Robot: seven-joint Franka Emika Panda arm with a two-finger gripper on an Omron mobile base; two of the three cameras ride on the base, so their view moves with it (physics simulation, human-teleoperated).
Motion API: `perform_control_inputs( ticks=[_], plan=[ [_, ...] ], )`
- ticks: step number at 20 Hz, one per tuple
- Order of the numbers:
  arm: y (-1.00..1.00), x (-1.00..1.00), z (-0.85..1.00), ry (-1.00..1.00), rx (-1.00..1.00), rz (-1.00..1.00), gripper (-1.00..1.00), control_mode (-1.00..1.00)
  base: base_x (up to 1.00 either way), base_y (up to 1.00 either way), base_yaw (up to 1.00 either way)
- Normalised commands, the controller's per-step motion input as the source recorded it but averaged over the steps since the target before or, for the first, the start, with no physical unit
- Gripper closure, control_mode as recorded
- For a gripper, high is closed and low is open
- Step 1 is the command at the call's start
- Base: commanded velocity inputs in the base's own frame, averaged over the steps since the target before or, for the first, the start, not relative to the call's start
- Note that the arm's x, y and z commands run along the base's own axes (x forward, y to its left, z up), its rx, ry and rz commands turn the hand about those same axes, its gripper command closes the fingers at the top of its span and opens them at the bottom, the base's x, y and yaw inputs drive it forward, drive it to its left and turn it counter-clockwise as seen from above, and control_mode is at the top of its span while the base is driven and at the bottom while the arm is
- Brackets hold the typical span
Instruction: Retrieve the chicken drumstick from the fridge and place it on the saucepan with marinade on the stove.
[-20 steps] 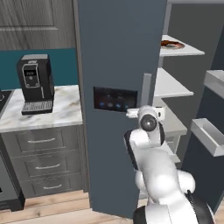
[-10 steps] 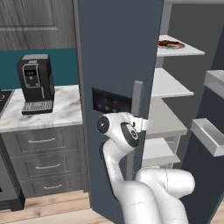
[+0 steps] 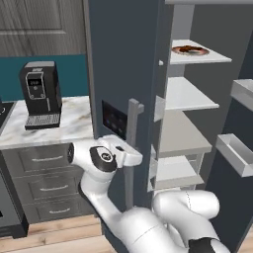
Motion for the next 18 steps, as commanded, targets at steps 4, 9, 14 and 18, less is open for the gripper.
perform_control_inputs(
  ticks=[4, 9, 14, 18],
  plan=[
    [0.05, -0.04, 0.00, 0.00, 0.00, -0.13, -1.00, -1.00, 0.00, 0.00, 0.00],
    [0.16, -0.07, 0.00, 0.10, -0.04, -0.12, -1.00, -1.00, 0.00, 0.00, 0.00],
    [-0.02, -0.84, 0.06, 0.03, -0.02, -0.07, -1.00, -1.00, 0.00, 0.00, 0.00],
    [-0.39, -1.00, 0.15, -0.02, 0.03, 0.00, -1.00, -1.00, 0.00, 0.00, 0.00]
  ],
)
